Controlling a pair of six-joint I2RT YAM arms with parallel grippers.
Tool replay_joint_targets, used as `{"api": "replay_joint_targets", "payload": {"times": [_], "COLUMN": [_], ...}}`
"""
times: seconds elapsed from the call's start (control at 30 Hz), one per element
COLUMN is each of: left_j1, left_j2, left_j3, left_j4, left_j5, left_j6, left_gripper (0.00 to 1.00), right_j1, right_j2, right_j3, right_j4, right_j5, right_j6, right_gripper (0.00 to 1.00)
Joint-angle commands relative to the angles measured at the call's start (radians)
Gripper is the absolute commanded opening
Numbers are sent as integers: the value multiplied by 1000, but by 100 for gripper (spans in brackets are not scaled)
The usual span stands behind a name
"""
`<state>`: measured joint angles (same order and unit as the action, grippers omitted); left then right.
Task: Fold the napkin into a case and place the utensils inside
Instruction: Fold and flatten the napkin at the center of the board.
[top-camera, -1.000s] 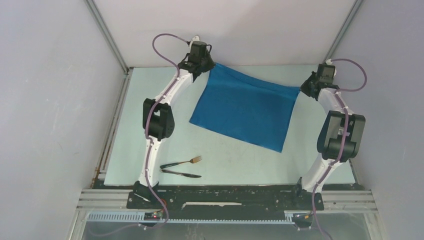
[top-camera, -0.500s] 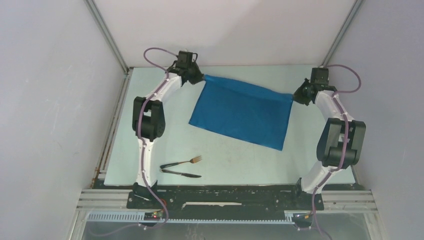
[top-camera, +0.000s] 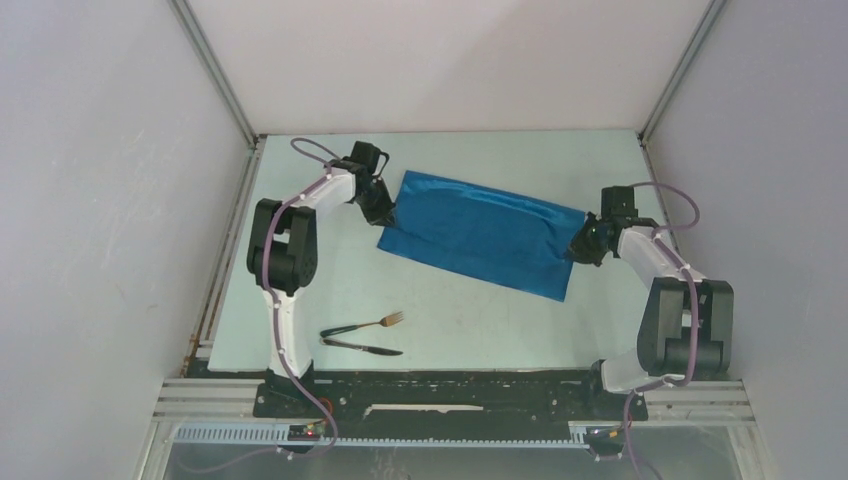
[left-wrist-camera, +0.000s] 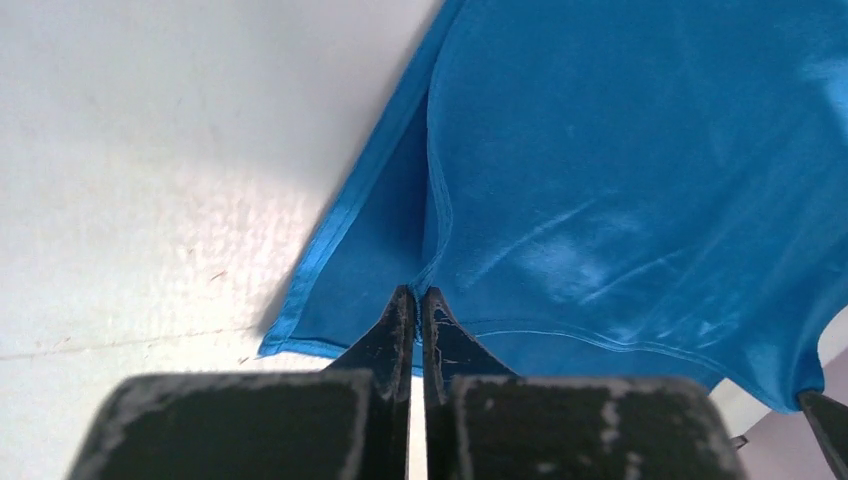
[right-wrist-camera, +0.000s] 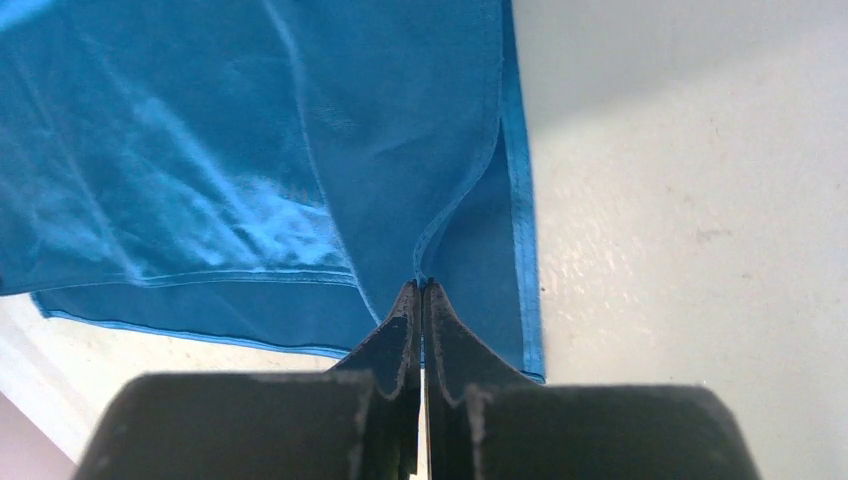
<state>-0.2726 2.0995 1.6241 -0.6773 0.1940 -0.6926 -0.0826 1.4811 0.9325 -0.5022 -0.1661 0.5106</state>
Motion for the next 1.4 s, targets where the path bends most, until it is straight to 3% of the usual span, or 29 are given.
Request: {"api": "replay_joint_targets", "payload": {"times": [0.0, 0.7, 1.37], "left_j1": [-3, -4, -11], "left_j2": [-89, -131, -98], "left_j3": [-25, -145, -136], "left_j4": [-61, -105, -117], "left_j5": [-8, -94, -139], "left_j6": [69, 134, 152], "left_gripper": [0, 0, 0], "right_j1": [-3, 8, 15], "right_j2": [-41, -146, -117], "right_j3": [-34, -196, -239], "right_j4": [31, 24, 46], "right_j5": [-6, -9, -12], "right_j6": [-27, -40, -46], "right_gripper": [0, 0, 0]}}
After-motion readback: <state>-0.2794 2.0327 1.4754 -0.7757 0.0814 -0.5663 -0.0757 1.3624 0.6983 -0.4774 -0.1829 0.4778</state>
